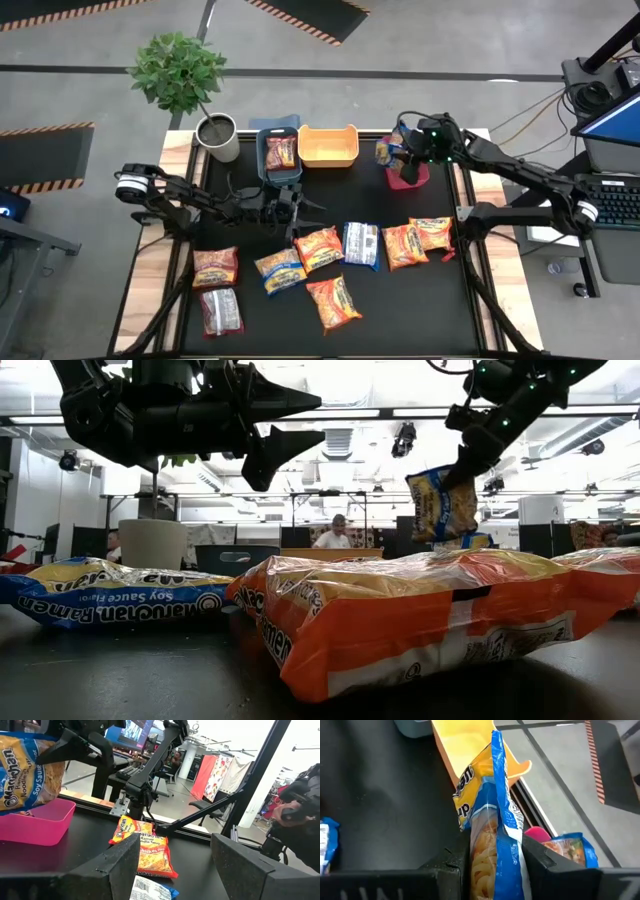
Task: Sort Maruchan noodles
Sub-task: Put the blue noodle pack into the red bin
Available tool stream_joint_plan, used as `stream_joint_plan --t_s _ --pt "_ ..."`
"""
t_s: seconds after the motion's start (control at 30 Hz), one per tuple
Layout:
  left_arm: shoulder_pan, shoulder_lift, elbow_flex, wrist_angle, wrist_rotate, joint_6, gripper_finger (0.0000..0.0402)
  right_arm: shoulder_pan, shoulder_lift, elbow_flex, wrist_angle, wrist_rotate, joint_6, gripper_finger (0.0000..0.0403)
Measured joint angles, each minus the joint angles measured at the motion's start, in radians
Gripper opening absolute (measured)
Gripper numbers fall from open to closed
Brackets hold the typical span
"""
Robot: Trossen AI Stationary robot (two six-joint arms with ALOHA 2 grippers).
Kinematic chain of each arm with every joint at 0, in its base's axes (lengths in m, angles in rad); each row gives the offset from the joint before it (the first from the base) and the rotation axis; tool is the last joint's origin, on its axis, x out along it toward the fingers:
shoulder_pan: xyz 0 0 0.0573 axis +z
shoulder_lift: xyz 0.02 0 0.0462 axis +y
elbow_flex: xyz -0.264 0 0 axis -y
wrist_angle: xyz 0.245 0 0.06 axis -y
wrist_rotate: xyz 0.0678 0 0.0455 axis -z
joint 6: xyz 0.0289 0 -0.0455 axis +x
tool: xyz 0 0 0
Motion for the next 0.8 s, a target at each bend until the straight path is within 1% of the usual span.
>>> stream_joint_plan --t_s 0.1,0.23,0.3,0.5,0.63,0.8 --pt "0.000 0.000 0.000 0.000 0.000 0.003 0.0226 -0.008 0.002 -0.012 -0.001 0.040 -0.015 0.0103" --pt "0.000 0.000 0.000 0.000 0.000 0.003 0.0226 -0.008 0.013 -0.018 0.000 0.179 -0.017 0.0102" --pt "0.000 0.000 0.000 -0.001 0.000 0.003 0.0226 -0.008 0.016 -0.021 -0.001 0.224 -0.017 0.0102" --pt "0.000 0.001 0.000 -0.005 0.000 0.003 0.0226 -0.016 0.016 -0.022 -0.032 0.228 0.007 0.0102" --pt "0.000 0.001 0.000 -0.008 0.000 0.003 0.0226 -0.022 0.017 -0.044 -0.049 0.253 0.035 0.0102" --pt "0.000 0.001 0.000 -0.008 0.000 0.010 0.0226 -0.023 0.055 -0.086 0.005 0.252 0.036 0.0102"
